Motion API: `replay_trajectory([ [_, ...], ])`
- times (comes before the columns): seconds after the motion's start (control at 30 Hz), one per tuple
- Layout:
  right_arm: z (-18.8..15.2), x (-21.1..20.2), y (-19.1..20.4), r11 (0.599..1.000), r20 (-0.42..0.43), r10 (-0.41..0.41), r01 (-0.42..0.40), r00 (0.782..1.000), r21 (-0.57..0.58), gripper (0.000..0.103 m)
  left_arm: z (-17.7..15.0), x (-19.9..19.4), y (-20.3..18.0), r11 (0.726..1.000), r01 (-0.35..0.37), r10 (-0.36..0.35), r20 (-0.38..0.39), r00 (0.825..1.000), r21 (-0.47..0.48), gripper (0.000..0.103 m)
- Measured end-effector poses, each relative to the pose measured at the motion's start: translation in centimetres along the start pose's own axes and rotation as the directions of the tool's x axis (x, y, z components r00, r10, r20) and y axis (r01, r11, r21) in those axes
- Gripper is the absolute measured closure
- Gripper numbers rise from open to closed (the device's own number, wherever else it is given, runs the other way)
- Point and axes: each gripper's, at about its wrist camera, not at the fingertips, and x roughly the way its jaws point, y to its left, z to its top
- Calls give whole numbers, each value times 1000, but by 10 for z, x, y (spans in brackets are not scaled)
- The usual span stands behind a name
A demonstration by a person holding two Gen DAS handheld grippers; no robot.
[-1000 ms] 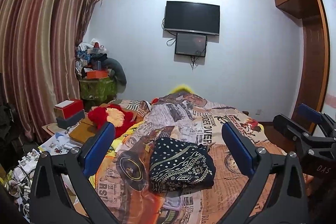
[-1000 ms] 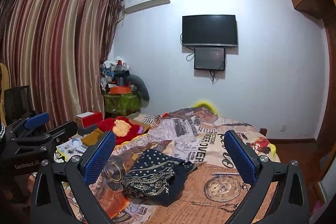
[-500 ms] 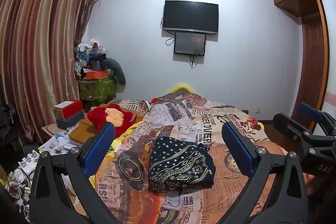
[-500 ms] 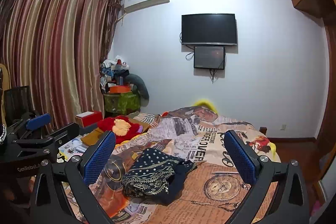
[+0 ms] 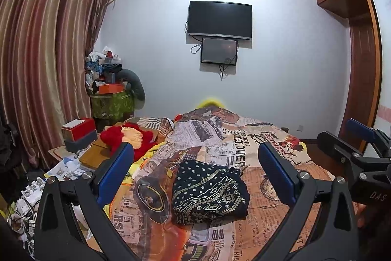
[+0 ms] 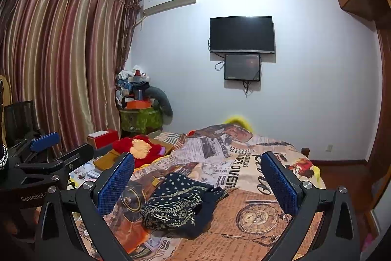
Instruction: Fold large clothes
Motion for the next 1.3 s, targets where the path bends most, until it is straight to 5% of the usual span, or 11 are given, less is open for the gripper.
replay_trajectory([
  [1.3,1,-3,0,1000,4,-8,8,1000,7,0,3,11,15,995,94,-94,-10,996,40,1],
])
